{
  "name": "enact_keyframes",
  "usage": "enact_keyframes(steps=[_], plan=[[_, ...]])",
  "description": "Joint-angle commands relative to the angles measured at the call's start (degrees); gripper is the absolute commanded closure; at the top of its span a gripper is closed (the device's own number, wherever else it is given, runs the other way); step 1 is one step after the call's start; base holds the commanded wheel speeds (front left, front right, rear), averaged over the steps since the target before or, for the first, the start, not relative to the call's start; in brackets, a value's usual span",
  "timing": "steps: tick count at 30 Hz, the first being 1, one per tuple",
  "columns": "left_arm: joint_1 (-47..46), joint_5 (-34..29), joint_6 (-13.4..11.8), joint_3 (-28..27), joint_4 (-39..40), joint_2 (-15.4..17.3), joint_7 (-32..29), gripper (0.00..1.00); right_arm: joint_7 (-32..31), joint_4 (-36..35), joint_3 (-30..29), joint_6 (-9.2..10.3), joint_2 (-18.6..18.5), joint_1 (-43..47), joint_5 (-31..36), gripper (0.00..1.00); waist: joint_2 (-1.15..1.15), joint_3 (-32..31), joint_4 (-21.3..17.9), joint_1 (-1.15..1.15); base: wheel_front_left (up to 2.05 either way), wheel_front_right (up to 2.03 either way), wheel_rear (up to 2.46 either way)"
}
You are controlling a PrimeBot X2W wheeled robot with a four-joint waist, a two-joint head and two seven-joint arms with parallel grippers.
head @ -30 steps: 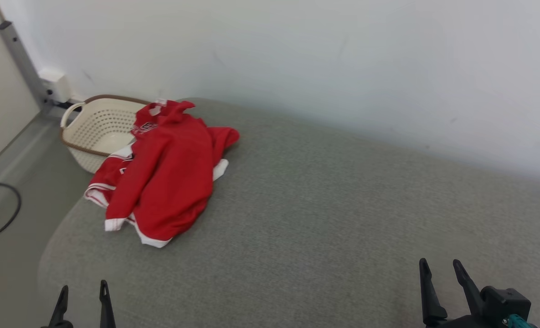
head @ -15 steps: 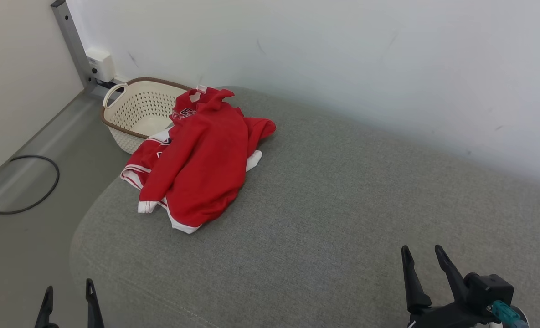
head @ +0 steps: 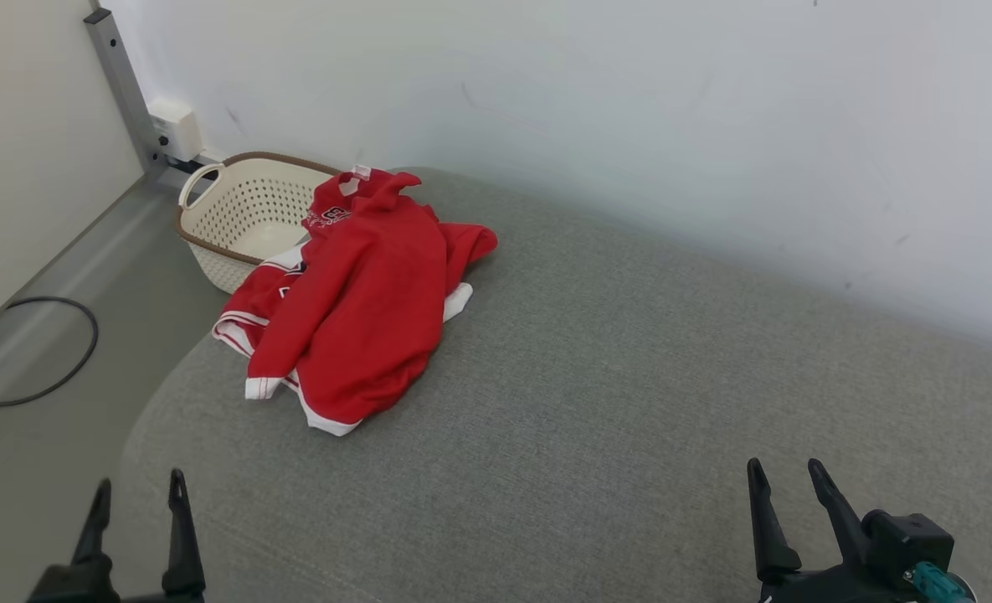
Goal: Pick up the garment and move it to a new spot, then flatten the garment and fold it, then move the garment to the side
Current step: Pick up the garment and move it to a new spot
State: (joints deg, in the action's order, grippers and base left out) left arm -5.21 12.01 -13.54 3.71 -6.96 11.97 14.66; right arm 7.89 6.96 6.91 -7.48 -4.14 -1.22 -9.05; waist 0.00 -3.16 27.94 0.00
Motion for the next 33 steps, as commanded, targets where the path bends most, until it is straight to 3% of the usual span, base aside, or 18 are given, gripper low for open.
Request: enact_keyframes(steps=[1, 15, 33], plan=[[-0.76, 0.24, 0.36, -0.1, -0.33, 0.6, 0.14, 0.0, 0.21, -0.07, 0.12, -0.02, -0.03, 0.41, 0.16, 0.0, 0.0, 0.1, -0.72, 0.0, 0.0, 0.0, 0.0], [-17.19, 2.47, 4.18, -0.99, -2.59, 3.61, -0.51, 0.0, -0.59, -1.38, 1.45, -0.02, -0.1, -2.46, 0.5, 0.0, 0.0, 4.27, -9.44, 0.0, 0.0, 0.0, 0.0], [-38.64, 5.97, 8.93, -3.58, -15.33, 10.33, -3.2, 0.0, 0.03, -2.12, 2.11, -0.02, -1.77, -9.45, -0.28, 0.0, 0.0, 15.45, -21.18, 0.0, 0.0, 0.0, 0.0]])
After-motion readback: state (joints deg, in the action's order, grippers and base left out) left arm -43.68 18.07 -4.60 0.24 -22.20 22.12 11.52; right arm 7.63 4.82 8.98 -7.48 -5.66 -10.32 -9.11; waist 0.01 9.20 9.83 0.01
